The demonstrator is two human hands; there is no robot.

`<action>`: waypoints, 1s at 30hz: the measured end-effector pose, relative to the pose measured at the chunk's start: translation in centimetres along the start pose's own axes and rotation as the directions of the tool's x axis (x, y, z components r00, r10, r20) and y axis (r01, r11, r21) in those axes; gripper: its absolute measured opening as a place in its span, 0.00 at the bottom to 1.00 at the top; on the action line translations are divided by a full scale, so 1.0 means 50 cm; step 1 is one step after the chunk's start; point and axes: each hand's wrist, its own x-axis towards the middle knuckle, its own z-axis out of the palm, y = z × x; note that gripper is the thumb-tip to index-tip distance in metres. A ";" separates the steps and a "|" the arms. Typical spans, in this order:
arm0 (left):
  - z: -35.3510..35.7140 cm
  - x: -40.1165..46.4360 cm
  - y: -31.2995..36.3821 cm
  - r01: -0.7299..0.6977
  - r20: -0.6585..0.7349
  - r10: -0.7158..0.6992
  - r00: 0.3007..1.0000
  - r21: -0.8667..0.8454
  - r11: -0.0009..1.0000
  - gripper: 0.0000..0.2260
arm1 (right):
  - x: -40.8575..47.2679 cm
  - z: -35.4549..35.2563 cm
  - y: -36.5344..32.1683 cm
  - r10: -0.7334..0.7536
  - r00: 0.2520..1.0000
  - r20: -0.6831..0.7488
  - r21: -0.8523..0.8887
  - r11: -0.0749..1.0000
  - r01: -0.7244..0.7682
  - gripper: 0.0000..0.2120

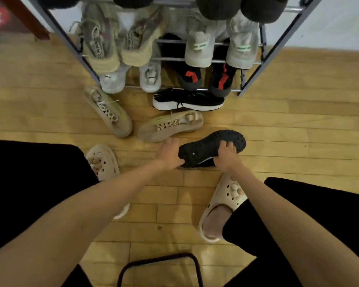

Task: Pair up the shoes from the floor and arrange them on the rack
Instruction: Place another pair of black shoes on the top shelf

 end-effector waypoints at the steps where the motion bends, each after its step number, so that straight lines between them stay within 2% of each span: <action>1: 0.018 0.008 -0.001 -0.010 0.023 0.010 1.000 0.018 1.000 0.36 | 0.006 0.013 0.005 0.009 1.000 -0.018 0.034 0.999 -0.008 0.24; 3: 0.047 0.022 0.000 -0.032 0.032 0.032 0.999 0.016 0.999 0.42 | 0.015 0.036 0.012 0.009 0.998 -0.055 0.051 0.999 -0.006 0.22; 8: 0.086 0.050 0.019 -0.078 0.041 0.073 0.996 0.109 0.991 0.45 | 0.032 0.077 0.017 0.023 0.992 -0.123 0.074 0.997 -0.014 0.21; 11: 0.098 0.062 0.025 -0.061 -0.001 0.062 0.998 0.147 0.987 0.44 | 0.033 0.088 0.013 0.132 0.971 -0.199 0.270 0.960 -0.075 0.18; 13: 0.093 0.065 0.021 -0.056 -0.026 0.058 0.998 0.092 0.994 0.42 | 0.029 0.093 0.013 0.243 0.944 -0.224 0.423 0.897 -0.131 0.15; 16: 0.071 0.064 0.011 -0.111 -0.038 0.110 0.993 -0.034 0.993 0.33 | 0.025 0.102 0.012 0.361 0.915 -0.179 0.643 0.747 -0.169 0.08; 17: 0.062 0.061 0.008 -0.125 -0.049 0.122 0.991 -0.078 0.989 0.31 | 0.023 0.100 0.008 0.374 0.912 -0.168 0.722 0.677 -0.145 0.10; 20: 0.043 0.050 -0.001 -0.106 -0.081 0.092 0.992 -0.187 0.977 0.25 | 0.023 0.090 -0.009 0.416 0.909 -0.021 0.915 0.374 -0.149 0.11; 22: 0.032 0.045 -0.006 -0.063 -0.030 0.057 0.998 -0.262 0.963 0.26 | 0.022 0.081 -0.019 0.321 0.933 0.161 0.959 0.173 -0.225 0.20; 24: 0.020 0.042 -0.014 -0.041 0.014 0.049 0.999 -0.344 0.938 0.31 | 0.024 0.071 -0.025 0.238 0.945 0.227 0.970 0.029 -0.240 0.27; 26: -0.002 0.036 -0.018 -0.080 0.041 0.103 0.994 -0.380 0.921 0.32 | 0.031 0.058 -0.026 0.236 0.948 0.214 0.976 -0.025 -0.214 0.29; 28: -0.031 0.036 -0.019 -0.113 0.105 0.168 0.980 -0.404 0.908 0.32 | 0.036 0.040 -0.024 0.249 0.953 0.170 0.984 0.013 -0.178 0.27; 30: -0.066 0.050 -0.015 -0.113 0.153 0.206 0.967 -0.466 0.877 0.29 | 0.045 0.029 -0.012 0.244 0.956 0.163 0.986 -0.015 -0.165 0.28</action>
